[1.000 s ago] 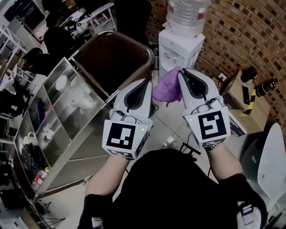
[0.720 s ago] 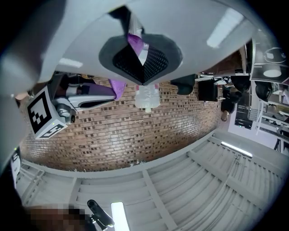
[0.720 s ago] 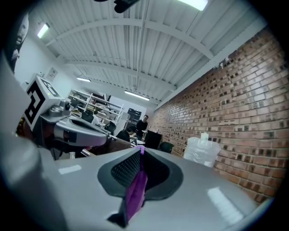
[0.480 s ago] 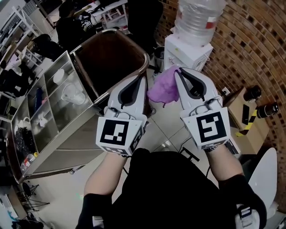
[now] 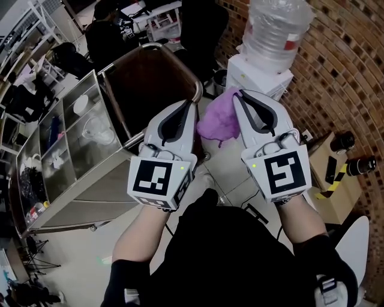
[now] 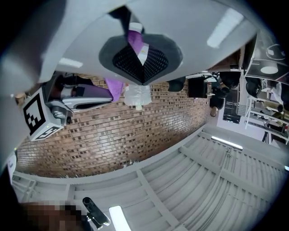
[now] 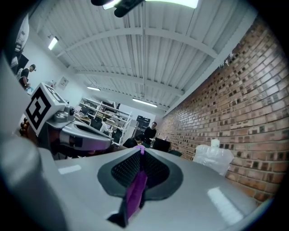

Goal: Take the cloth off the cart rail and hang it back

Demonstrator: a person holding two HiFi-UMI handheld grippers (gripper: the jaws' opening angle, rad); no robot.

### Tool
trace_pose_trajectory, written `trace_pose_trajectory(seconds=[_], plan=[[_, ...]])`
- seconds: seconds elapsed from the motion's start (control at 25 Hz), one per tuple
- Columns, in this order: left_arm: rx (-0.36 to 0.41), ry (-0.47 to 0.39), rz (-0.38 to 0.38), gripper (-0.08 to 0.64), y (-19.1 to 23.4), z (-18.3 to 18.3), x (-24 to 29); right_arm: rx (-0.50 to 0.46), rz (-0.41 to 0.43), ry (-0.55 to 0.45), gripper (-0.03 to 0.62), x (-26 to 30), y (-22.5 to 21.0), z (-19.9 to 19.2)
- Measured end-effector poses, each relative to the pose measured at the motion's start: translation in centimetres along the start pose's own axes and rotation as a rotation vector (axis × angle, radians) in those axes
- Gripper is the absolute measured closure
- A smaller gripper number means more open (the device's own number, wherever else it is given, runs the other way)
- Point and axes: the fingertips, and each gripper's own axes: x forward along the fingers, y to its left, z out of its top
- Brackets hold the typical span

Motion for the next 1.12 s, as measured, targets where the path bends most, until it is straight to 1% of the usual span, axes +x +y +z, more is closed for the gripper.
trace_pose_trajectory(seconds=[0.24, 0.48, 0.52, 0.56, 0.6, 0.64, 0.68, 0.72, 0.76, 0.8, 0.84, 0.88, 0.92, 0.96, 1.0, 1.08, 1.12], plan=[[0.028, -0.016, 0.016, 0.563, 1.6, -0.2, 3.1, -0.011, 0.022, -0.022, 0.571, 3.0, -2.3, 0.1], [0.03, -0.021, 0.054, 0.563, 4.3, -0.8, 6.8, -0.029, 0.058, -0.027, 0.571, 7.4, -4.7, -0.1], [0.022, 0.0, 0.066, 0.563, 4.9, -1.1, 7.3, -0.033, 0.068, -0.034, 0.571, 8.3, -5.1, 0.0], [0.004, 0.047, 0.08, 0.563, 5.3, -1.6, 7.7, -0.038, 0.078, -0.06, 0.571, 9.2, -5.5, 0.4], [-0.02, 0.109, 0.093, 0.563, 5.7, -2.1, 8.0, -0.046, 0.087, -0.116, 0.571, 10.2, -5.9, 1.2], [-0.037, 0.152, 0.105, 0.563, 6.1, -2.4, 8.4, -0.054, 0.097, -0.182, 0.571, 11.1, -6.4, 2.3], [-0.04, 0.157, 0.114, 0.564, 6.6, -2.2, 9.0, -0.058, 0.106, -0.213, 0.571, 12.0, -6.9, 3.0], [-0.029, 0.131, 0.121, 0.563, 7.2, -1.7, 9.8, -0.058, 0.115, -0.183, 0.571, 12.7, -7.3, 2.8], [-0.013, 0.095, 0.127, 0.563, 7.9, -1.2, 10.5, -0.056, 0.123, -0.125, 0.571, 13.5, -7.6, 2.2], [0.0, 0.062, 0.133, 0.564, 8.6, -0.8, 11.1, -0.056, 0.132, -0.096, 0.571, 14.2, -7.8, 2.0], [0.013, 0.03, 0.137, 0.563, 9.3, -0.4, 11.8, -0.058, 0.141, -0.13, 0.571, 15.1, -8.0, 2.6], [0.019, 0.008, 0.141, 0.563, 9.9, -0.2, 12.3, -0.061, 0.15, -0.201, 0.571, 16.0, -8.2, 3.8], [0.015, 0.011, 0.149, 0.564, 10.5, -0.1, 12.8, -0.063, 0.161, -0.254, 0.571, 16.9, -8.3, 4.7], [0.003, 0.034, 0.16, 0.565, 11.0, -0.2, 13.0, -0.064, 0.172, -0.259, 0.571, 17.7, -8.4, 5.1], [-0.004, 0.049, 0.171, 0.564, 11.6, -0.2, 13.3, -0.065, 0.181, -0.214, 0.571, 18.4, -8.5, 4.9], [0.015, 0.013, 0.182, 0.563, 12.8, 0.6, 14.2, -0.069, 0.197, -0.089, 0.571, 19.7, -8.7, 4.1], [0.018, -0.001, 0.187, 0.564, 13.5, 1.0, 14.6, -0.074, 0.205, -0.065, 0.571, 20.4, -8.8, 4.1]])
